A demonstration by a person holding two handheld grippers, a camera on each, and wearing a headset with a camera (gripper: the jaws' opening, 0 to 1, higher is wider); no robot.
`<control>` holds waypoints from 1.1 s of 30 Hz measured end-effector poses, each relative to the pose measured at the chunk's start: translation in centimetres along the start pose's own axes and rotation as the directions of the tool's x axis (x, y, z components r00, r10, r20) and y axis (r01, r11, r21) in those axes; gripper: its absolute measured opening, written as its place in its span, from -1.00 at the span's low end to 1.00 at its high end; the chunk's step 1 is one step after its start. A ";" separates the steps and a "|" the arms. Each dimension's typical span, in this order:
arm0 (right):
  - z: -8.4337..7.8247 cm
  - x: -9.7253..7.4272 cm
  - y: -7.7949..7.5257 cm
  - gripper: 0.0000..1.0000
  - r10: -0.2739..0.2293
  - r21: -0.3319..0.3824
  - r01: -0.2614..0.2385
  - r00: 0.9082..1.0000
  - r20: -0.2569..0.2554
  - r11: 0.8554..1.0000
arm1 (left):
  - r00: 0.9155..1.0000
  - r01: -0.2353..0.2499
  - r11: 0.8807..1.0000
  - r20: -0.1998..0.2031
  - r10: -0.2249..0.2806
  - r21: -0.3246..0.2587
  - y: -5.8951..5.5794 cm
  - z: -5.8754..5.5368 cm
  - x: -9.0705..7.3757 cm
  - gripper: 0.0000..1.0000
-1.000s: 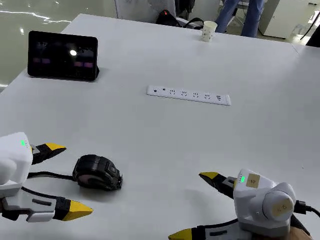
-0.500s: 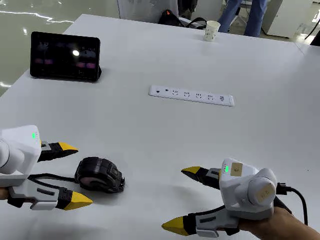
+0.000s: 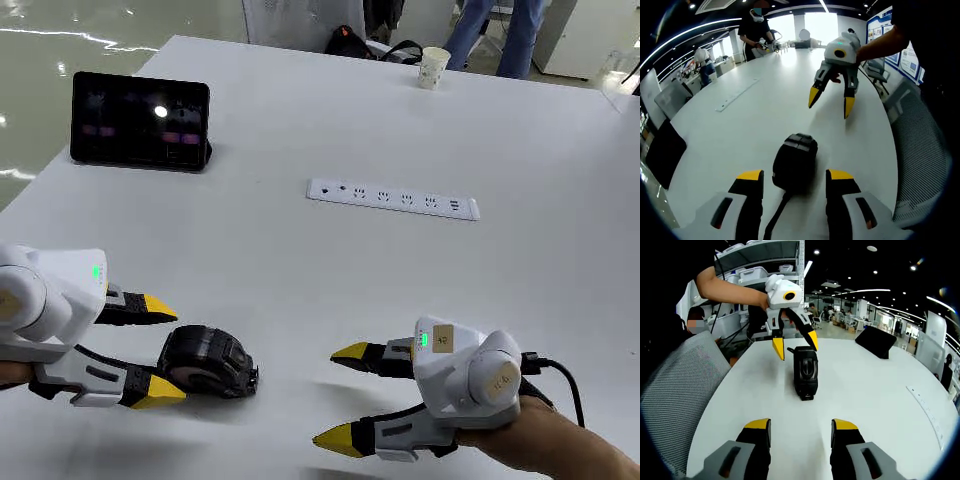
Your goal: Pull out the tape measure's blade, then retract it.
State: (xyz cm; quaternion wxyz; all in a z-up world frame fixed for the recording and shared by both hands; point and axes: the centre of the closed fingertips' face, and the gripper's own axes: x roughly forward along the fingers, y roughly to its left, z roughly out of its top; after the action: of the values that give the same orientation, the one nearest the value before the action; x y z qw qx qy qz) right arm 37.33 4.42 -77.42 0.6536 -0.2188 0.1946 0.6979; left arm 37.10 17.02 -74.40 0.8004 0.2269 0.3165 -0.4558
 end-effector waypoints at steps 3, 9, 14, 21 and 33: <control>0.3 0.5 0.0 -0.17 0.015 -0.014 -0.015 1.000 0.004 1.000 | 1.000 0.015 1.000 -0.018 -0.014 0.025 0.0 -0.1 0.2 -0.17; 0.5 1.8 -0.6 -0.31 0.031 -0.043 -0.031 1.000 0.002 0.999 | 0.998 0.037 0.997 -0.048 -0.034 0.067 0.2 -0.3 0.6 -0.29; 0.9 2.8 -1.0 -0.39 0.038 -0.051 -0.037 0.999 0.008 0.998 | 0.996 0.053 0.995 -0.071 -0.047 0.090 0.5 -0.6 0.9 -0.37; 1.5 4.1 -1.1 -0.50 0.056 -0.068 -0.055 0.998 0.005 0.996 | 0.994 0.061 0.992 -0.093 -0.051 0.114 0.7 -0.9 1.1 -0.45; 1.6 5.9 -1.3 -0.60 0.077 -0.072 -0.077 0.997 0.002 0.994 | 0.994 0.084 0.986 -0.085 -0.072 0.142 0.4 -1.2 1.3 -0.52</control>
State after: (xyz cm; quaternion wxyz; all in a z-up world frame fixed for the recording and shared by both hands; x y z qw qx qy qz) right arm 38.30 10.24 -79.37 0.6184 -0.2329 0.1759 0.7297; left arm 37.61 17.26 -76.10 0.7501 0.2900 0.3224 -0.4993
